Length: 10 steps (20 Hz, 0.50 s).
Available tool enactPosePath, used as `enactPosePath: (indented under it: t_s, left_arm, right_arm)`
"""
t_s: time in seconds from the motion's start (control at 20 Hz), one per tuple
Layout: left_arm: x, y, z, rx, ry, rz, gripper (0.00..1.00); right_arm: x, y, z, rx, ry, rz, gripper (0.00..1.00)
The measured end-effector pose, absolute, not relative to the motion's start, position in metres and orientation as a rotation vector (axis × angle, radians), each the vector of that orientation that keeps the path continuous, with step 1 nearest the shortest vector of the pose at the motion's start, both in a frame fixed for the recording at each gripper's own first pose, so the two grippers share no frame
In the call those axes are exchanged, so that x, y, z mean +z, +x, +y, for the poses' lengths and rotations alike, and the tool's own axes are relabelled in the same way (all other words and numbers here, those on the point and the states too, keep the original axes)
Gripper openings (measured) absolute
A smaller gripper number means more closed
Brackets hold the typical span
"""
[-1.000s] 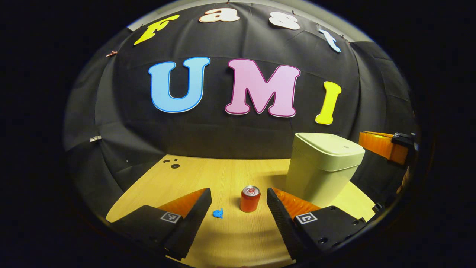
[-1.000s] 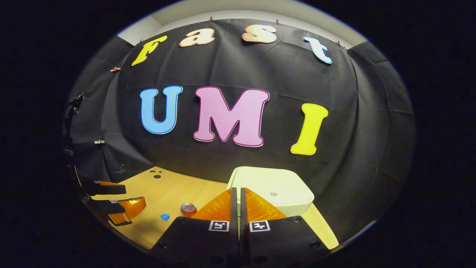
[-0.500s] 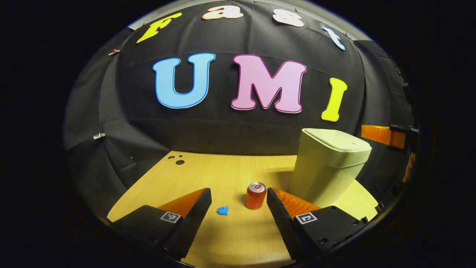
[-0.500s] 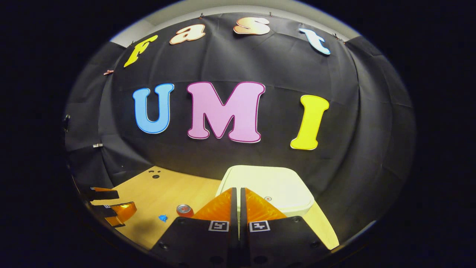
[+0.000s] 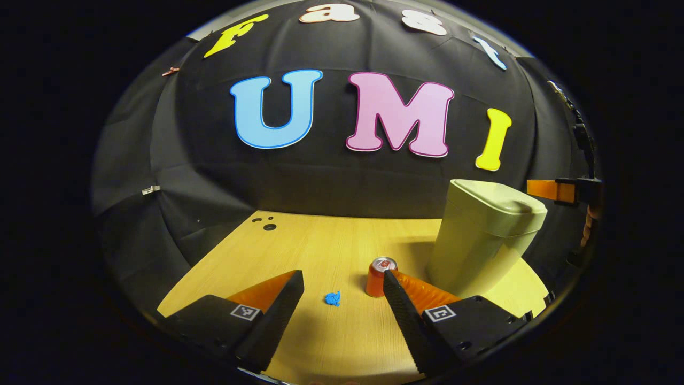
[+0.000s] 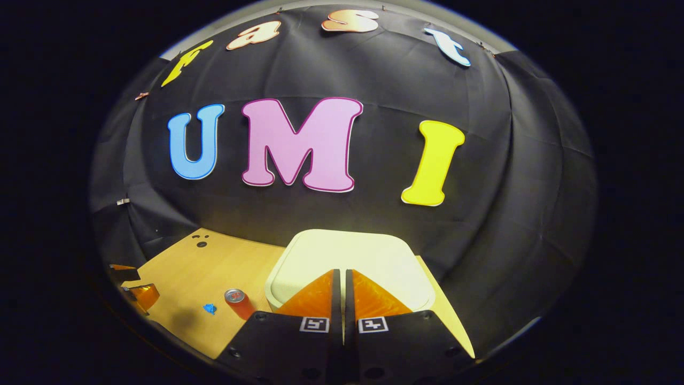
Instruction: Press the lid of the desktop garbage bin to open it, pick up the crumpled paper on the desktop and throw it into the bin, then pick up the pop can on the desktop and drop it into the bin, and finally close the garbage bin lid.
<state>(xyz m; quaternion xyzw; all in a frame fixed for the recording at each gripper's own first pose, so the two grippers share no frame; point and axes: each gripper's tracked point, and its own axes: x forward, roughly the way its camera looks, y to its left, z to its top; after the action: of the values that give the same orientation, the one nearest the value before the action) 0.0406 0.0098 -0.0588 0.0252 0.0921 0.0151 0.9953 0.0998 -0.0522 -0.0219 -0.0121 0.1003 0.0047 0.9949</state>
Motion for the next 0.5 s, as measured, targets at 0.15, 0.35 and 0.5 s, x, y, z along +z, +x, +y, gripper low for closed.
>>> enactPosePath:
  t_s: [0.15, 0.35, 0.5]
  left_arm:
    - [-0.063, 0.041, 0.013, 0.043, 0.042, 0.197, 0.96]
    - [-0.065, 0.042, 0.014, 0.049, 0.042, 0.206, 0.96]
    - [-0.067, 0.040, 0.017, 0.063, 0.049, 0.209, 0.96]
  right_arm:
    - [-0.026, 0.107, -0.060, -0.005, -0.023, 0.212, 0.05]
    - [-0.036, 0.116, -0.064, -0.012, 0.009, 0.248, 0.05]
    - [-0.046, 0.114, -0.062, -0.006, 0.022, 0.287, 0.05]
